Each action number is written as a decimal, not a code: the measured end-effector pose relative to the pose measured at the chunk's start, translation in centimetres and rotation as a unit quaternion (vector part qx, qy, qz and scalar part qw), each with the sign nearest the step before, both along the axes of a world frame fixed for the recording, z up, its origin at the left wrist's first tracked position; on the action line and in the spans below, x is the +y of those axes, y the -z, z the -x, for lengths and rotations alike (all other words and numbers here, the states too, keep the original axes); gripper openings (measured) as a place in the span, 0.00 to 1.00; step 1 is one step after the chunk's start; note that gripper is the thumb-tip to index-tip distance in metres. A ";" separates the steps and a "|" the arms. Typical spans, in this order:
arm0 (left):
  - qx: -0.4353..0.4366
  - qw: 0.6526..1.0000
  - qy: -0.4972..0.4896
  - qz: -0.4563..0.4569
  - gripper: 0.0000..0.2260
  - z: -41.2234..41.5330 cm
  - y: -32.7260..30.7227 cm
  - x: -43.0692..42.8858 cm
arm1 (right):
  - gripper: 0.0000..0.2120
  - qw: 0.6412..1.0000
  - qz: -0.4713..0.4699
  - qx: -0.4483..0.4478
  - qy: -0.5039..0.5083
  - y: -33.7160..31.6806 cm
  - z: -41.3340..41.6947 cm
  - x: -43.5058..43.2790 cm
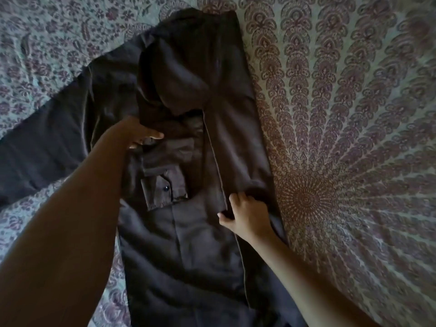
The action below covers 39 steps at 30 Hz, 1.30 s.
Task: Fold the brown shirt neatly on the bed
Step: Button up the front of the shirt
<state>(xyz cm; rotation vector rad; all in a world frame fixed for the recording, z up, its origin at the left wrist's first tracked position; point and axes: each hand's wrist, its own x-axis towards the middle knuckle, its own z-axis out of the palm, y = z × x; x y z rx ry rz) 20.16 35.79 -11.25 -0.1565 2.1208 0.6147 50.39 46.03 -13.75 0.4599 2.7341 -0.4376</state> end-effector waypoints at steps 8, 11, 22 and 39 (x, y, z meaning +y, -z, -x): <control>-0.048 0.996 -0.080 -0.010 0.22 -6.1 0.3 -3.4 | 0.14 0.988 0.053 -0.147 0.015 -4.0 -1.8 -1.6; 0.022 0.995 -0.093 -0.007 0.15 -7.3 1.0 -5.0 | 0.10 0.984 0.125 -0.118 0.045 -4.2 -2.1 -2.2; 0.089 0.993 0.021 0.069 0.27 -10.5 1.1 -8.0 | 0.17 0.978 0.125 -0.155 -0.066 -3.3 -9.3 -4.9; 0.244 0.963 -0.024 0.113 0.19 -14.7 0.3 -8.1 | 0.08 0.908 0.189 0.034 0.373 -1.3 -12.3 3.5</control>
